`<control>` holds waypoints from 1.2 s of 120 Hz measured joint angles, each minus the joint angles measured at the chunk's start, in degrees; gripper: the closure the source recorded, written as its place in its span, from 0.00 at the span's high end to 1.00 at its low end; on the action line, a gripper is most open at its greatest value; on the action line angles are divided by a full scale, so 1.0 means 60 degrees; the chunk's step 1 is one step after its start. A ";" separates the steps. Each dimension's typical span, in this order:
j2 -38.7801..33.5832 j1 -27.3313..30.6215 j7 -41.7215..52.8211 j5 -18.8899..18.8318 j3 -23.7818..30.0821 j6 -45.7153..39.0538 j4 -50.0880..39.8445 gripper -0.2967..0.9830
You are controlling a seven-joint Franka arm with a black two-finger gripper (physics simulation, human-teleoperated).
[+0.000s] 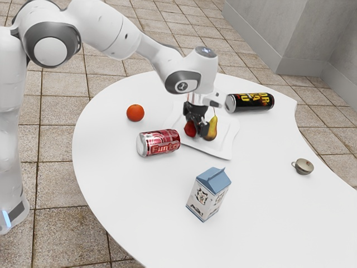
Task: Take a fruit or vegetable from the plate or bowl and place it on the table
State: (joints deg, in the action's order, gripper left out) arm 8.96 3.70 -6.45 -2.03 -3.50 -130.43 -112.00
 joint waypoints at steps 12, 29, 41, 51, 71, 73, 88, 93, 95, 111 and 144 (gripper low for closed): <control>-0.0015 -0.0009 -0.0081 -0.0004 -0.0062 -0.0032 0.0000 0.49; -0.0397 -0.0029 -0.0280 -0.0007 -0.0150 -0.0055 -0.0278 0.48; -0.1055 -0.0018 -0.0448 -0.0042 -0.0252 -0.0054 -0.0698 0.47; -0.1718 0.0026 -0.0573 -0.0126 -0.0282 0.0009 -0.0850 0.47; -0.2692 0.0867 -0.0758 -0.0420 -0.0293 0.0336 -0.1270 0.48; -0.2746 0.1068 -0.0772 -0.0432 -0.0294 0.0360 -0.1329 0.48; -0.2863 0.2108 -0.0855 -0.0488 -0.0295 0.0490 -0.1516 0.48; -0.2836 0.2342 -0.0862 -0.0497 -0.0295 0.0518 -0.1528 0.47; -0.2832 0.2438 -0.0862 -0.0500 -0.0295 0.0527 -0.1531 0.47; -0.2817 0.3061 -0.0837 -0.0514 -0.0328 0.0581 -0.1537 0.48; -0.2777 0.3206 -0.0508 -0.0394 -0.0553 0.0626 -0.1526 0.63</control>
State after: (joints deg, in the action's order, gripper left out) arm -7.71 22.94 -9.49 -4.39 -6.81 -126.68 -121.15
